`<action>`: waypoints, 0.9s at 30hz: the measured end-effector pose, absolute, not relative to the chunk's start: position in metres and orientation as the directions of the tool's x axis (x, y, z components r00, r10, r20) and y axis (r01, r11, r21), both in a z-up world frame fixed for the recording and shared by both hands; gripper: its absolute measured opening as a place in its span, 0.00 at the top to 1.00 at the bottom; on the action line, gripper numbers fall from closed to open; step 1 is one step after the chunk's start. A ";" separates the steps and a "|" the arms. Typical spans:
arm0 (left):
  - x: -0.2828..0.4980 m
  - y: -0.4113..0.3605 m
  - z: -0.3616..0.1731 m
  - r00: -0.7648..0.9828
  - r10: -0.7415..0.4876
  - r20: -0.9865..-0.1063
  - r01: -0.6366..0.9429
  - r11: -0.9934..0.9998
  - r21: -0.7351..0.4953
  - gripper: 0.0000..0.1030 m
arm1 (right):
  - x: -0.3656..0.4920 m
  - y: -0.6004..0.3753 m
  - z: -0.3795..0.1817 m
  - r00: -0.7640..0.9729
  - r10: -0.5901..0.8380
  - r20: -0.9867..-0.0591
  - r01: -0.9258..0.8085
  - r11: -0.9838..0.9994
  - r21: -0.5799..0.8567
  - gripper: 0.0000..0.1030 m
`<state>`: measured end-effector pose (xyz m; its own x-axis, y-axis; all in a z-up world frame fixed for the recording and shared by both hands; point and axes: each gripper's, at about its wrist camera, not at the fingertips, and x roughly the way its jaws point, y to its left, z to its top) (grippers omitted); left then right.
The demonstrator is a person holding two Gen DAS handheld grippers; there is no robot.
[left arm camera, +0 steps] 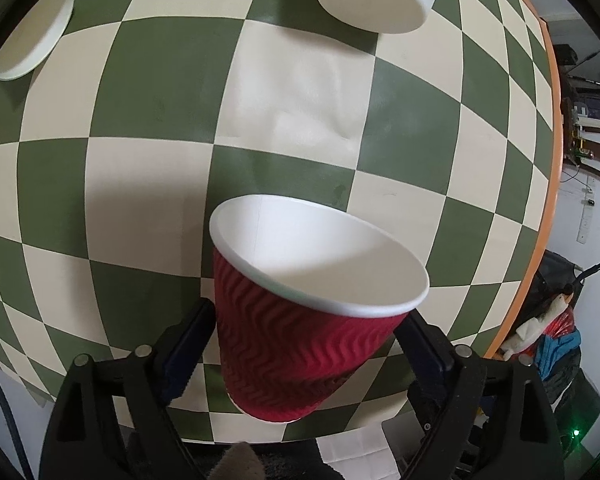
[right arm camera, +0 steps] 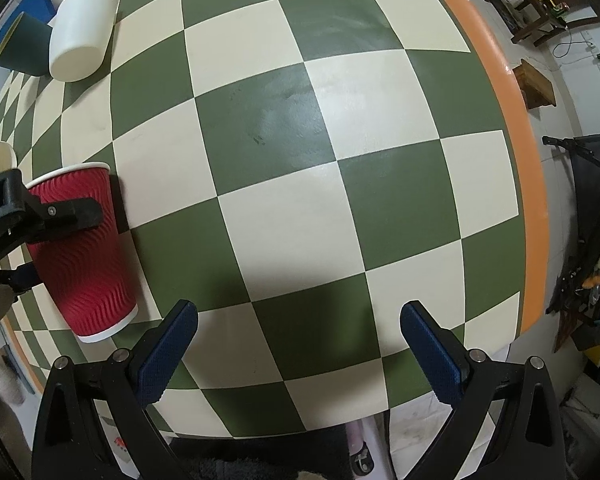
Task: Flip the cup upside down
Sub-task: 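Set the red cup down on the table with the left gripper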
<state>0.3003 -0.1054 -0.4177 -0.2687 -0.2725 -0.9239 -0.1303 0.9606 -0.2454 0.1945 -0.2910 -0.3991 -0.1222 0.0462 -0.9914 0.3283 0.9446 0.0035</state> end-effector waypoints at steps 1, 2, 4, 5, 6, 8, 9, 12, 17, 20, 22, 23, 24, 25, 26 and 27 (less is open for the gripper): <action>0.300 -0.104 -0.417 -0.265 -0.274 -0.924 -0.132 0.960 -0.247 0.13 | 0.196 -0.294 -0.399 -0.122 0.047 -0.991 0.328 0.945 0.004 0.00; 0.300 -0.104 -0.417 -0.262 -0.277 -0.924 -0.135 0.959 -0.249 0.13 | 0.197 -0.295 -0.399 -0.122 0.048 -0.991 0.328 0.945 0.005 0.00; 0.300 -0.102 -0.417 -0.261 -0.282 -0.923 -0.143 0.957 -0.252 0.12 | 0.197 -0.296 -0.398 -0.121 0.050 -0.991 0.329 0.944 0.007 0.00; 0.300 -0.101 -0.417 -0.259 -0.285 -0.923 -0.147 0.956 -0.254 0.12 | 0.198 -0.296 -0.398 -0.122 0.050 -0.991 0.330 0.944 0.007 0.00; 0.300 -0.101 -0.416 -0.256 -0.284 -0.924 -0.146 0.956 -0.253 0.12 | 0.198 -0.296 -0.398 -0.123 0.050 -0.991 0.330 0.944 0.006 0.00; 0.301 -0.101 -0.413 -0.247 -0.278 -0.928 -0.142 0.958 -0.250 0.11 | 0.199 -0.297 -0.398 -0.125 0.049 -0.991 0.330 0.944 0.005 0.00; 0.301 -0.101 -0.411 -0.244 -0.282 -0.928 -0.143 0.957 -0.253 0.11 | 0.199 -0.296 -0.398 -0.124 0.049 -0.991 0.332 0.943 0.005 0.00; 0.302 -0.099 -0.402 -0.225 -0.286 -0.931 -0.142 0.955 -0.259 0.11 | 0.200 -0.296 -0.395 -0.121 0.051 -0.991 0.331 0.943 0.008 0.00; 0.299 -0.097 -0.375 -0.178 -0.287 -0.941 -0.109 0.956 -0.271 0.11 | 0.200 -0.295 -0.381 -0.099 0.062 -0.993 0.320 0.947 0.027 0.00; 0.292 -0.093 -0.348 -0.118 -0.228 -0.966 -0.033 0.974 -0.226 0.11 | 0.200 -0.290 -0.363 -0.064 0.068 -0.996 0.302 0.952 0.046 0.00; 0.283 -0.087 -0.327 -0.051 -0.172 -0.984 0.027 0.985 -0.173 0.11 | 0.199 -0.284 -0.349 -0.034 0.070 -0.997 0.287 0.956 0.057 0.00; 0.279 -0.083 -0.318 -0.019 -0.142 -0.990 0.051 0.988 -0.143 0.11 | 0.198 -0.280 -0.338 -0.012 0.072 -0.997 0.275 0.959 0.066 0.00; 0.271 -0.079 -0.306 0.021 -0.105 -0.994 0.081 0.991 -0.103 0.11 | 0.197 -0.276 -0.329 0.005 0.072 -0.997 0.266 0.961 0.071 0.00; 0.266 -0.075 -0.299 0.047 -0.082 -0.996 0.098 0.992 -0.077 0.11 | 0.195 -0.273 -0.320 0.023 0.073 -0.997 0.256 0.964 0.076 0.00; 0.260 -0.071 -0.290 0.074 -0.063 -0.995 0.111 0.992 -0.054 0.11 | 0.194 -0.268 -0.312 0.040 0.074 -0.996 0.247 0.966 0.082 0.00; 0.251 -0.065 -0.280 0.107 -0.047 -0.993 0.122 0.992 -0.034 0.11 | 0.192 -0.263 -0.301 0.061 0.077 -0.995 0.236 0.968 0.090 0.00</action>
<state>0.2511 -0.0645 -0.2799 0.1067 -0.0469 -0.9932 0.1220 0.9920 -0.0337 0.1922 -0.2626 -0.3014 0.0606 0.0774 -0.9952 0.2362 0.9676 0.0896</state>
